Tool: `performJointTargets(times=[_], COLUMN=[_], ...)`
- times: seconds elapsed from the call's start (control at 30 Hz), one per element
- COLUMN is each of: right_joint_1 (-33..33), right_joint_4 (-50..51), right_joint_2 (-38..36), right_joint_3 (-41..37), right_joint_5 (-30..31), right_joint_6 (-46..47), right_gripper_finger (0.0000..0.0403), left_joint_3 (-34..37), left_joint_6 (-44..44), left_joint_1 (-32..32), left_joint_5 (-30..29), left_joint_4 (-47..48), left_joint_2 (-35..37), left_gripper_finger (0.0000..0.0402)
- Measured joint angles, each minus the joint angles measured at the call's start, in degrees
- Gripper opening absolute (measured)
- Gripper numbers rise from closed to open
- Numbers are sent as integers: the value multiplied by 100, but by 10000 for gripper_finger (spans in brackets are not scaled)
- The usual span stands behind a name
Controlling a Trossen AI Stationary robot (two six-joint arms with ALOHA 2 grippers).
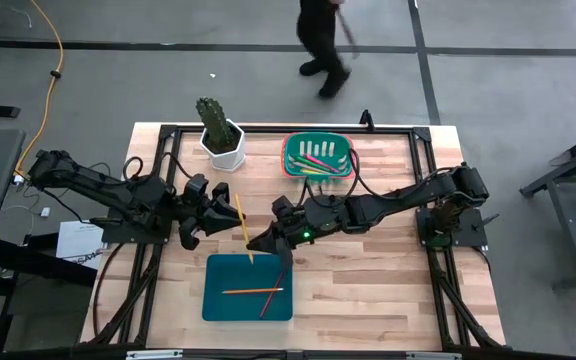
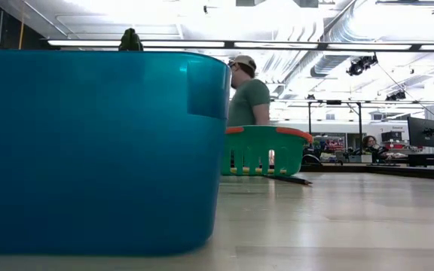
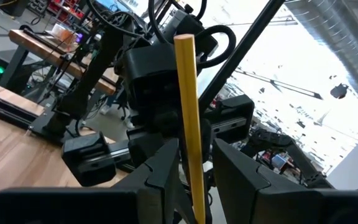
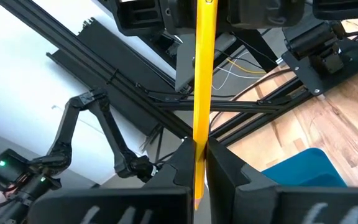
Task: Sort pens & pencils
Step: Put the yellow pencil into the blue bin
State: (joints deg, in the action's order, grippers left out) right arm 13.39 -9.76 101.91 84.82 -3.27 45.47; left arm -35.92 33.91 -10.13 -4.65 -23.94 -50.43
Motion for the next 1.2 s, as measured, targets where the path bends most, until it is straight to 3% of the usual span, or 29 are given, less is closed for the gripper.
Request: performJointTargets(times=[0.23,0.57,0.83,1.2], right_joint_1=[0,-2,-2,-2], right_joint_4=[2,17,7,9], right_joint_2=[0,2,2,2], right_joint_3=[0,0,0,0], right_joint_5=[0,3,3,3], right_joint_6=[-28,-72,-56,-78], right_gripper_finger=[7,7,7,7], left_joint_3=[0,0,0,-2], left_joint_6=[0,-11,-27,-31], left_joint_1=[0,0,0,0], left_joint_5=[-2,-10,-34,-34], left_joint_4=[11,-9,-4,-2], left_joint_2=[-15,-13,-13,-13], left_gripper_finger=[77,8,25,11])
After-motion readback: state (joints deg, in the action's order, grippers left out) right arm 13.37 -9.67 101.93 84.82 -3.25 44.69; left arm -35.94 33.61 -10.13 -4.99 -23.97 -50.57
